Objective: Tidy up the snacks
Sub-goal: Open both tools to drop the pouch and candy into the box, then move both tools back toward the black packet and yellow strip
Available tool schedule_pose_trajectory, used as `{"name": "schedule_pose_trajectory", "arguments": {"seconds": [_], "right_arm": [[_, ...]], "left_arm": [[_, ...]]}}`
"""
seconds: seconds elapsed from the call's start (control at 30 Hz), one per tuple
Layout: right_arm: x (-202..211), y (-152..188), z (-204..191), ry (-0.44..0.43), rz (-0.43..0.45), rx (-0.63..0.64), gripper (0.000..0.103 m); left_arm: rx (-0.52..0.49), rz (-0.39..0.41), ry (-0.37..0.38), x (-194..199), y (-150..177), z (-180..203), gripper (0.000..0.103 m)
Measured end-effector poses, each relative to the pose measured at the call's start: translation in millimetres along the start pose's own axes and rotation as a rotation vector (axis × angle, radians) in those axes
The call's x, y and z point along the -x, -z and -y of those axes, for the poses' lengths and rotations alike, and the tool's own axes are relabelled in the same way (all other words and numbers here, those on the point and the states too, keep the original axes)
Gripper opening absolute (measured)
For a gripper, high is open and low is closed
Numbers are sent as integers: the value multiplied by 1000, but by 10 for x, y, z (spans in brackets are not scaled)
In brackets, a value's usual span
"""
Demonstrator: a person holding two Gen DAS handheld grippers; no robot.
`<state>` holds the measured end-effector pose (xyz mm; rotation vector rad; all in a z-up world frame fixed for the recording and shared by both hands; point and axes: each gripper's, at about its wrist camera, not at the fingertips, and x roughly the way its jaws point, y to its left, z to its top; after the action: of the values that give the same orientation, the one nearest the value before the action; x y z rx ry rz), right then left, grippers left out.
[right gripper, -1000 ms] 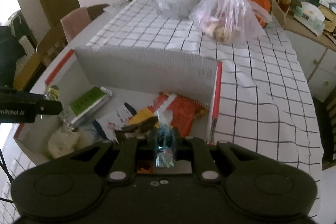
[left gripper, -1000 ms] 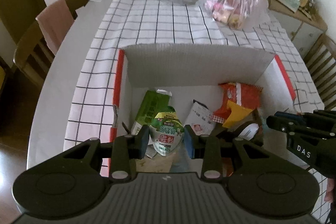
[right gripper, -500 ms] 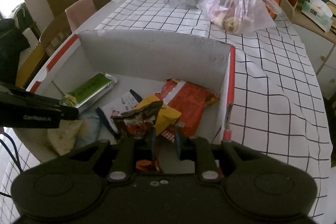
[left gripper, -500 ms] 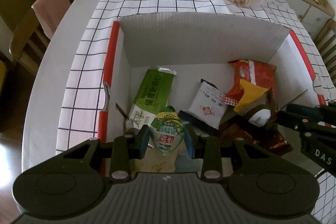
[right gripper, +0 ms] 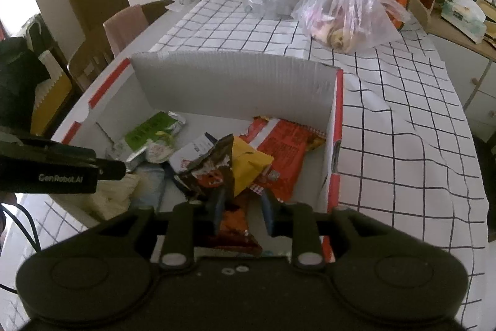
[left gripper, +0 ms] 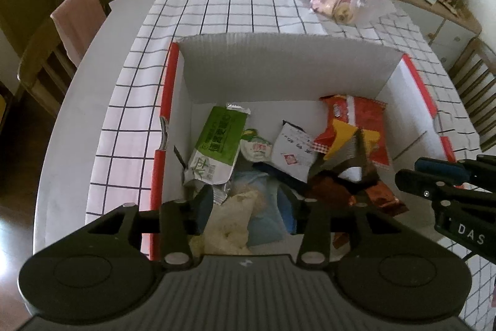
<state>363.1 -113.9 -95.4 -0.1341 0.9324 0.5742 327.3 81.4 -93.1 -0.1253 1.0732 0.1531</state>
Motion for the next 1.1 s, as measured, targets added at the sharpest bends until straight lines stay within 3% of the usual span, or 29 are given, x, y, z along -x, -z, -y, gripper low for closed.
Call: {"name": "schedule_pose_trajectory", "arguments": {"seconds": [0.4, 1.1], "right_arm": [[467, 80, -108, -49, 78, -19, 41], [1179, 404, -442, -153, 190, 5, 84]], "left_arm": [[3, 105, 23, 552, 179, -35, 59], [-17, 265, 86, 1352, 728, -4, 72]]}}
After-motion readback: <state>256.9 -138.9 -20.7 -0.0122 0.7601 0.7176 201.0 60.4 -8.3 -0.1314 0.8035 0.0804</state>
